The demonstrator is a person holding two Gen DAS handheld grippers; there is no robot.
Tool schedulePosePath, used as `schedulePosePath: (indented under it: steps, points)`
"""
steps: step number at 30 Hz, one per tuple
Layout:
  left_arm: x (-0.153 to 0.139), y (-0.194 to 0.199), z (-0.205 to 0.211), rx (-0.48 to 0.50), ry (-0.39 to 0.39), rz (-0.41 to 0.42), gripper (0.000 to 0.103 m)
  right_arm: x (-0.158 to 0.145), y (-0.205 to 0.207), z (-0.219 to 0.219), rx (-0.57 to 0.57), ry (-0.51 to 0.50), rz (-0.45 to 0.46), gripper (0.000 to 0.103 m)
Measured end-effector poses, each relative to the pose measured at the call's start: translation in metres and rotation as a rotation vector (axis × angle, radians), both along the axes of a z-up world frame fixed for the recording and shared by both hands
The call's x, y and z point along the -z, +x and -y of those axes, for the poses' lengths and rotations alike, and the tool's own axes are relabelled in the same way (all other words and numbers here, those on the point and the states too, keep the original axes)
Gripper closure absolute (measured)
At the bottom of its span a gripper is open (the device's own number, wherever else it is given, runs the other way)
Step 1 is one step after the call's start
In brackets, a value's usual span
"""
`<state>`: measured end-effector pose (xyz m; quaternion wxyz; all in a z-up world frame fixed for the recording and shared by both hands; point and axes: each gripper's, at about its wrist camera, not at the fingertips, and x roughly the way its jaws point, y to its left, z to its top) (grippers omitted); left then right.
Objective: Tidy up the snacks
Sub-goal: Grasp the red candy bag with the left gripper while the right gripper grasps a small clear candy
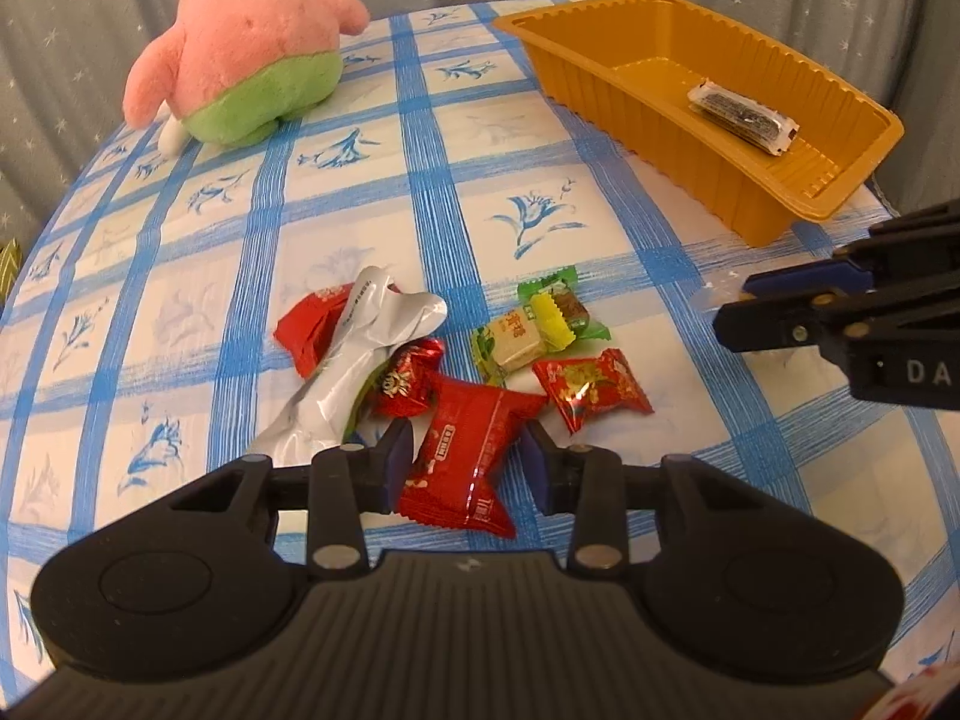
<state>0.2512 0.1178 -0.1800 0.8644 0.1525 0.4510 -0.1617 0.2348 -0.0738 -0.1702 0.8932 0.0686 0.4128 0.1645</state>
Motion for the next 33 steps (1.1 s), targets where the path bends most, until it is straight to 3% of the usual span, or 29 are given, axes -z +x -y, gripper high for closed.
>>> schedulePosePath:
  steps: [4, 15, 24, 33]
  points:
    - [0.000, -0.002, 0.001, -0.027, -0.005, -0.006, 0.077, -0.002, -0.005, 0.003, -0.004, 0.004, 0.000, 0.082]
    - [-0.009, -0.019, -0.003, -0.112, -0.047, -0.017, 0.079, -0.013, -0.019, 0.011, -0.021, 0.027, 0.020, 0.082]
    - [-0.046, -0.044, -0.004, -0.164, -0.116, 0.041, 0.080, -0.028, -0.035, 0.028, -0.011, 0.067, 0.041, 0.082]
    - [-0.085, -0.053, 0.025, -0.127, -0.179, 0.115, 0.080, -0.042, -0.046, 0.068, 0.060, 0.087, 0.055, 0.082]
